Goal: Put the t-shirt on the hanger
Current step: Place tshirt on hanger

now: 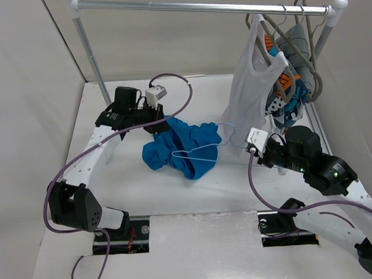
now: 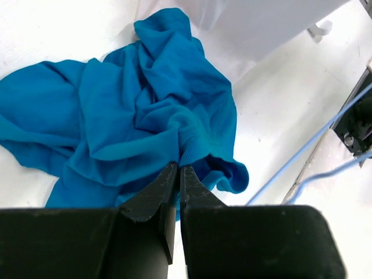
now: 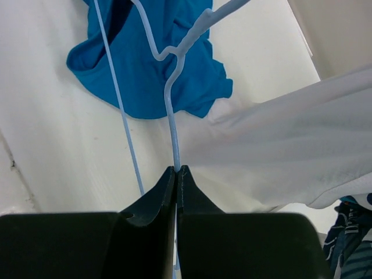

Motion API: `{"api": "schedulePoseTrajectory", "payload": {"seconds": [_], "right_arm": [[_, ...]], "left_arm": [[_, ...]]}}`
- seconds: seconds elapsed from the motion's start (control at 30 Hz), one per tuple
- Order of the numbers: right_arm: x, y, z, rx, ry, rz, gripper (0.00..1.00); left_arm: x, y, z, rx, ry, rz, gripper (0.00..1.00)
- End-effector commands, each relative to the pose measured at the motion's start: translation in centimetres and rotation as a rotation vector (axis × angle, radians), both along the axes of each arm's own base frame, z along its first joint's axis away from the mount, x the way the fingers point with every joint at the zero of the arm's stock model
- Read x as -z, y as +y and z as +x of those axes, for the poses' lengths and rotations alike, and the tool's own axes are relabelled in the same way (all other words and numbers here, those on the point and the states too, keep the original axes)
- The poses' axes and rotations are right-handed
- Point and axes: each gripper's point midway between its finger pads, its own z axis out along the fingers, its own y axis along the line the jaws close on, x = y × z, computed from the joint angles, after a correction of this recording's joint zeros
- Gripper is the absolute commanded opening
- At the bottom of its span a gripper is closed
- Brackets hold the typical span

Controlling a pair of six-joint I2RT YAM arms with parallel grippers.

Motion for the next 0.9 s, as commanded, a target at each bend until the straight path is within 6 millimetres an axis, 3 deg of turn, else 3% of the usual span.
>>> {"api": "schedulePoseTrajectory", "payload": {"seconds": [0.0, 0.1, 0.37, 0.4, 0.6, 0.8, 0.87], "right_arm": [[-3.2, 0.2, 2.0, 0.093, -0.101, 0.065, 0.00], [-4.0, -0.2, 2.8, 0.138, -0.113, 0.045, 0.00], [-4.6, 0.8, 5.0, 0.175, -0.159, 0.032, 0.00], [-5.2, 1.2, 5.1, 0.167, -0.176, 0.052, 0.00], [-2.5, 4.3, 5.2, 0.047, -0.134, 0.059, 0.00], [-1.8, 7.5, 4.9, -0.096, -0.193, 0.135, 0.00], [-1.7, 8.5, 4.5, -0.161, -0.207, 0.146, 0.00]], "left_arm": [[-2.7, 0.0, -0.8, 0.029, -0.107, 0.007, 0.00], [-2.1, 0.6, -0.7, 0.027, -0.120, 0.050, 0.00], [-2.4, -0.4, -1.7, 0.074, -0.135, 0.061, 0.00], [-2.4, -0.4, -1.7, 0.074, -0.135, 0.061, 0.00], [-3.2, -1.2, -1.6, 0.093, -0.159, 0.053, 0.00], [-3.9, -2.6, -3.2, 0.207, -0.184, 0.029, 0.00], [-5.2, -3.0, -3.5, 0.244, -0.226, 0.029, 0.00]]}}
